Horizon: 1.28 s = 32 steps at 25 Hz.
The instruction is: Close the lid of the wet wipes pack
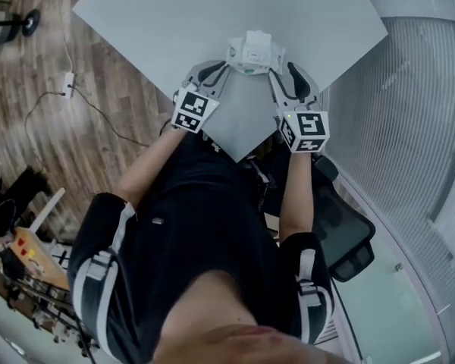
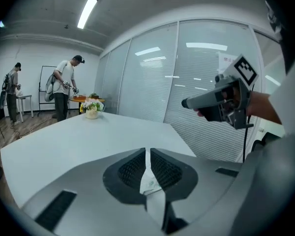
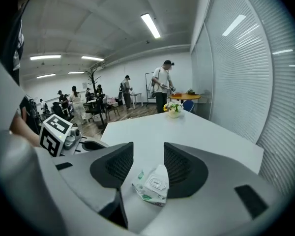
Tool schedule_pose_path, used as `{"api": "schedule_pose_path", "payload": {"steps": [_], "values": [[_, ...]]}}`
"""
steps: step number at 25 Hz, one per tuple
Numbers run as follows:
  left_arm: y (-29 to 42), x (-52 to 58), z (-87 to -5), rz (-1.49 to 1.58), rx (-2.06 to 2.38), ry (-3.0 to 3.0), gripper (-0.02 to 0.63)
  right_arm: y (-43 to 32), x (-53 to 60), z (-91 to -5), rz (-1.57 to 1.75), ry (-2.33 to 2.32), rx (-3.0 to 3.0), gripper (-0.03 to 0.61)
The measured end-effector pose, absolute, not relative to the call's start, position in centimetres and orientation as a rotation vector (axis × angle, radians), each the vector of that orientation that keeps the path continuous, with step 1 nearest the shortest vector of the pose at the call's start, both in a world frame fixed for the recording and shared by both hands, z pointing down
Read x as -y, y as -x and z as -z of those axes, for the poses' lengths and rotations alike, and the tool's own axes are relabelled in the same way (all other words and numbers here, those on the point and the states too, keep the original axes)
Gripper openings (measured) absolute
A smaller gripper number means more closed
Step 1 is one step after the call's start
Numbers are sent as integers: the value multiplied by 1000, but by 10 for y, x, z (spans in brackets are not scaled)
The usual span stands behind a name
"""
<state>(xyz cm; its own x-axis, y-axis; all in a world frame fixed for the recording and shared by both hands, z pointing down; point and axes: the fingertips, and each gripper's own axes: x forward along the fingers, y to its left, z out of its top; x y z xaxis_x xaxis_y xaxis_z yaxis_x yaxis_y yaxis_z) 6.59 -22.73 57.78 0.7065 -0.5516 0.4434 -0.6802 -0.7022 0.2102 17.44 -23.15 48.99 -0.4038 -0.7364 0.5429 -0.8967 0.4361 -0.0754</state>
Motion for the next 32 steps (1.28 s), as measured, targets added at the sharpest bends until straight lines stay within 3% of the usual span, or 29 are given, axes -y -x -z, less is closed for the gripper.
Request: {"api": "schedule_pose_path", "payload": {"steps": [10,16,25,32], "values": [[-113,238,-686,-1103,585,-2696,49,-188,291,-556,-544,-1109,2199,209],[-125,232,-722,-1380,305,-2700,106,-193,307,-594,-563,-933,2163,210],[-141,227,-727,-1410,63,-2582,114,-214,312,-663,-680,-582,2099,218],[-146,227,-726,-1412,38,-2563,120,-215,323,-692,-686,-373,2061,268]]}}
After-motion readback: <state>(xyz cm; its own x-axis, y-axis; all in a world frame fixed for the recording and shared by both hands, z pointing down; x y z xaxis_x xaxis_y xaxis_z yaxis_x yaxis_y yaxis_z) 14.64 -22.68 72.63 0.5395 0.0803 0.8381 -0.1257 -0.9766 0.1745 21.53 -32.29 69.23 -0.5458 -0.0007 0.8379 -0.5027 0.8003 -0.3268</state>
